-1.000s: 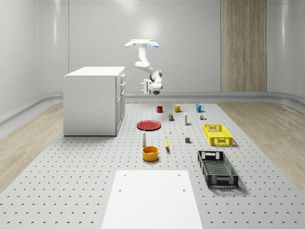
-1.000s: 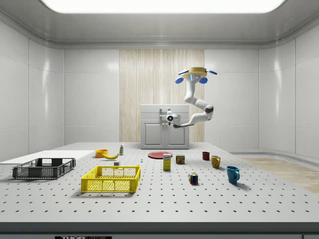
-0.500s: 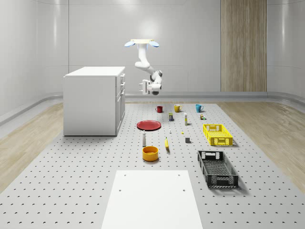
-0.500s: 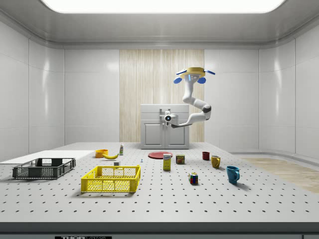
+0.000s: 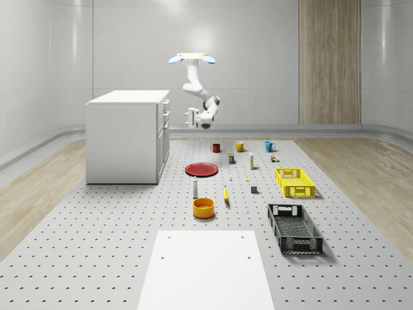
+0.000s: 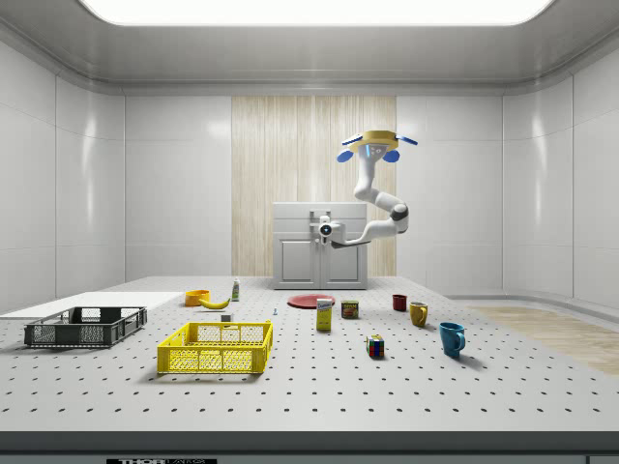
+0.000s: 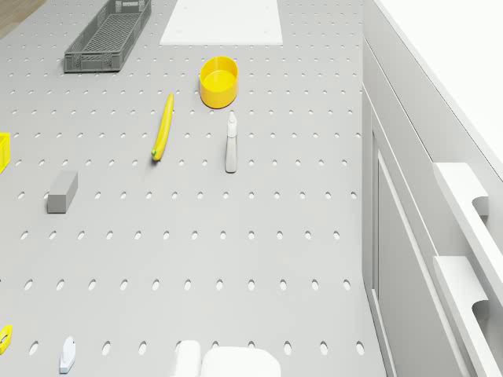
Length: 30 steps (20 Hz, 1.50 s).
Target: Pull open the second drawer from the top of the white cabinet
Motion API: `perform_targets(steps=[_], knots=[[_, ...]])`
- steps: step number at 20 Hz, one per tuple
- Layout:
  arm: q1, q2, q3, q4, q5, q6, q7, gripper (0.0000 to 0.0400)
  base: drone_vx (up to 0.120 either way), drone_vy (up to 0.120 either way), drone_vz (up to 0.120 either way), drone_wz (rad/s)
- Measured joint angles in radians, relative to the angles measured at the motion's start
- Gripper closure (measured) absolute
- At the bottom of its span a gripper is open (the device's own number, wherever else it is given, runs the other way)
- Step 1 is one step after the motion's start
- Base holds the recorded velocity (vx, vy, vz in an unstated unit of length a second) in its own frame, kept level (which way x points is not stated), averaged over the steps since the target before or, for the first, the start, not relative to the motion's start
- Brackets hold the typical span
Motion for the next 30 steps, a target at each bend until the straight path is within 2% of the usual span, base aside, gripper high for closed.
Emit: perform_targets(steps=[5, 17, 30], knots=[[0.012, 0.004, 0.024, -0.029, 0.029, 0.04, -0.021, 0.01, 0.0, 0.0, 0.0, 0.0], [0.018, 0.009, 0.031, -0.073, 0.052, 0.074, -0.061, 0.01, 0.0, 0.0, 0.0, 0.0], [0.054, 0.037, 0.093, -0.111, 0.138, 0.153, -0.11, 0.01, 0.0, 0.0, 0.0, 0.0]])
